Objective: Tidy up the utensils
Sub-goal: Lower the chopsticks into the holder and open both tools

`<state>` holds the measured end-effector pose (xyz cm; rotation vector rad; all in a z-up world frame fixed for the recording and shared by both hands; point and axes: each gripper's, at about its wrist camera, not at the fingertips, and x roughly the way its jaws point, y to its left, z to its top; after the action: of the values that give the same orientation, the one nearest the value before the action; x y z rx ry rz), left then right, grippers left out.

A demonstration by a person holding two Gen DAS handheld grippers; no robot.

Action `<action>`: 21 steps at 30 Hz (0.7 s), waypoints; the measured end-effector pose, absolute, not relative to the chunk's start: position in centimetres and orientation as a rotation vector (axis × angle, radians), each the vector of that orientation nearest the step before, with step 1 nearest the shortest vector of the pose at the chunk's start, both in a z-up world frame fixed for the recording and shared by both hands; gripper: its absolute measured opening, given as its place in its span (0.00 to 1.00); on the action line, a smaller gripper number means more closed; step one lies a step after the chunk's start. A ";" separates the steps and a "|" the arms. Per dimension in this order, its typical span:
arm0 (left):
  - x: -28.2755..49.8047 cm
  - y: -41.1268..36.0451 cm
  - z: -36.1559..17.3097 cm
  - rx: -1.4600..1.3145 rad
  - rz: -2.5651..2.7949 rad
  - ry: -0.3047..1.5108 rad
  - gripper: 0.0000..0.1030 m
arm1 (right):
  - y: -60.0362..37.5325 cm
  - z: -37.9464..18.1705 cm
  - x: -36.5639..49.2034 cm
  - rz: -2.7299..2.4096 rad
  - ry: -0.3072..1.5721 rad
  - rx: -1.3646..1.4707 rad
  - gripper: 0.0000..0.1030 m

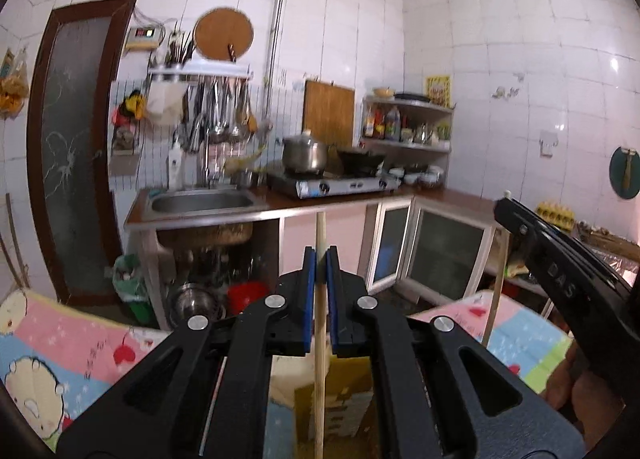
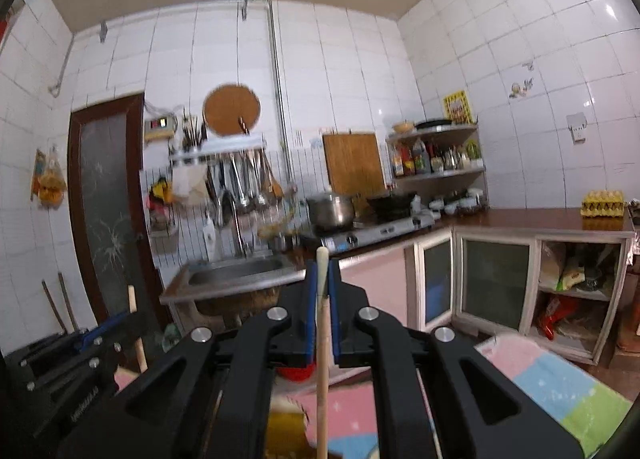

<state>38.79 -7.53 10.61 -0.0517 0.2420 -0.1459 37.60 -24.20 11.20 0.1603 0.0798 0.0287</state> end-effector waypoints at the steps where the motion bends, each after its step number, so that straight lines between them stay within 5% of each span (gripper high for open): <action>1: 38.8 -7.3 10.3 -0.053 -0.139 0.258 0.04 | -24.2 10.8 37.6 0.026 0.095 0.153 0.06; 3: 38.5 -6.7 10.3 -0.060 -0.133 0.274 0.05 | -24.1 10.2 37.5 0.024 0.153 0.136 0.07; 5: 38.2 -6.2 10.9 -0.059 -0.130 0.298 0.26 | -24.3 10.2 37.4 0.013 0.204 0.119 0.09; 6: 37.8 -5.8 11.3 -0.063 -0.128 0.307 0.36 | -24.5 10.2 37.2 0.007 0.225 0.115 0.25; 7: 37.3 -5.4 11.9 -0.069 -0.124 0.308 0.52 | -24.7 10.4 36.9 0.001 0.239 0.117 0.54; 8: 36.5 -4.8 12.4 -0.072 -0.115 0.296 0.57 | -24.9 10.9 36.2 -0.014 0.250 0.119 0.61; 15: 30.5 -1.8 14.9 -0.063 -0.054 0.254 0.93 | -25.8 12.2 31.0 -0.081 0.326 0.091 0.62; 21: 26.3 -0.2 14.0 -0.032 0.012 0.273 0.95 | -25.9 8.8 26.2 -0.126 0.461 0.069 0.62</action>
<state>26.26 -0.18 13.99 -0.0319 0.2733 0.0119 26.17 -25.86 8.79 0.0687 0.4614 -0.1256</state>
